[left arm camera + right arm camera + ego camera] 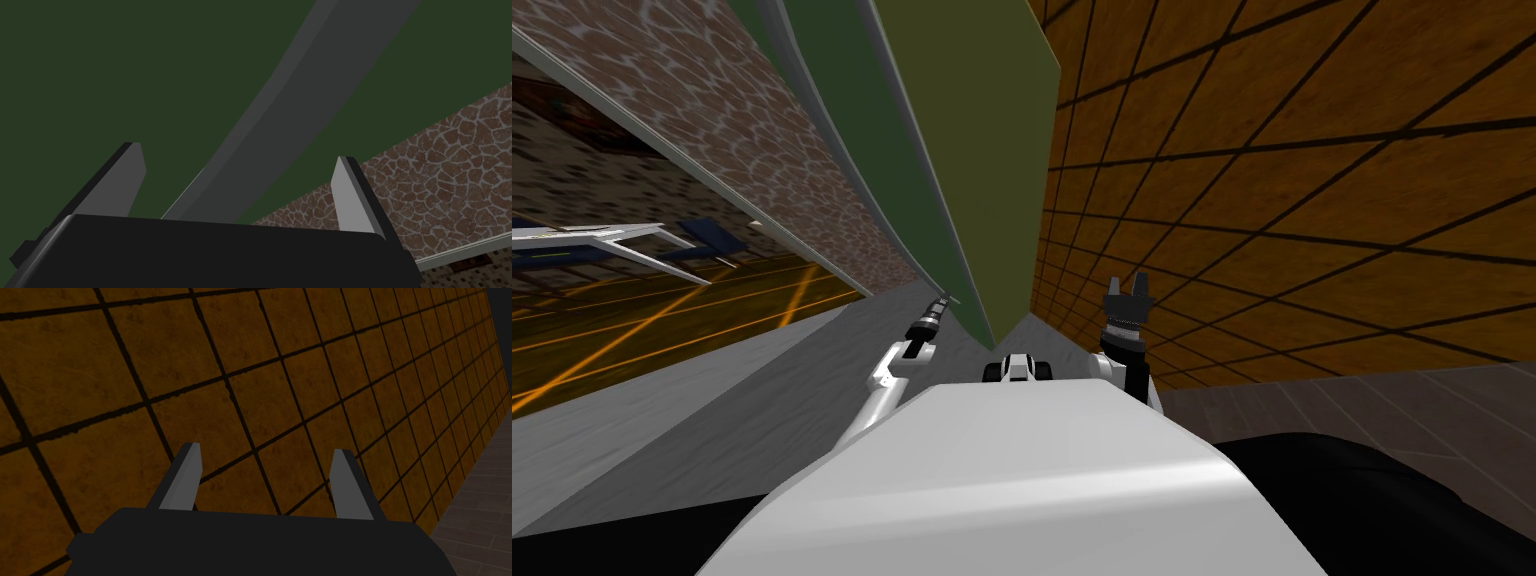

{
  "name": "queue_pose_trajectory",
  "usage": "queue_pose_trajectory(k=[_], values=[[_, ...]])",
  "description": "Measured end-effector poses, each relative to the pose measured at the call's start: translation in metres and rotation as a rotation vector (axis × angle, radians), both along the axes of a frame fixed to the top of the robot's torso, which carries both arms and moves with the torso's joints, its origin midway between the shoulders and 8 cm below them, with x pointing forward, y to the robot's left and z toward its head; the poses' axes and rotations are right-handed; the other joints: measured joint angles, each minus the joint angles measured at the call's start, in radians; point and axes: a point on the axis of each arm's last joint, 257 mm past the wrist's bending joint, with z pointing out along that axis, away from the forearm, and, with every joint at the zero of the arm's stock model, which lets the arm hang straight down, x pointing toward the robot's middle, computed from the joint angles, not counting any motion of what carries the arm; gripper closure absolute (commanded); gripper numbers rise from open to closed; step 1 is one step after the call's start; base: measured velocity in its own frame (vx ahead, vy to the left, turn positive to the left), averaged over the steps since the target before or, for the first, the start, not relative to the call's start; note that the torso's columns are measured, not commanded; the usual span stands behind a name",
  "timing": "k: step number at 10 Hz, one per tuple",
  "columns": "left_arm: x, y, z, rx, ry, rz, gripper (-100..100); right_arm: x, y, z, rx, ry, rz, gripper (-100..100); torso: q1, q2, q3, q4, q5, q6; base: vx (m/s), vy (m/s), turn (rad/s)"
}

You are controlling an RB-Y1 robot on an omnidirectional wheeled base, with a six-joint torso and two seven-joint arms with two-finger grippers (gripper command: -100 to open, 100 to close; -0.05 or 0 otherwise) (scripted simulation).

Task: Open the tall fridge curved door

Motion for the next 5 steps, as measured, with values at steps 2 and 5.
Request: queue_pose_trajectory(k=[2,5], values=[[0.004,0.008,0.01,0.022,0.006,0.015,-100,0.0,0.0,0.0,0.0,0.0,0.0,0,0.0,0.0,0.0,0.0,0.0,0.0,-0.023,-0.026,-0.004],[0.008,0.018,0.025,0.059,0.01,0.036,-100,0.0,0.0,0.0,0.0,0.0,0.0,0,0.0,0.001,0.0,0.0,0.0,0.0,-0.02,-0.025,-0.002]])
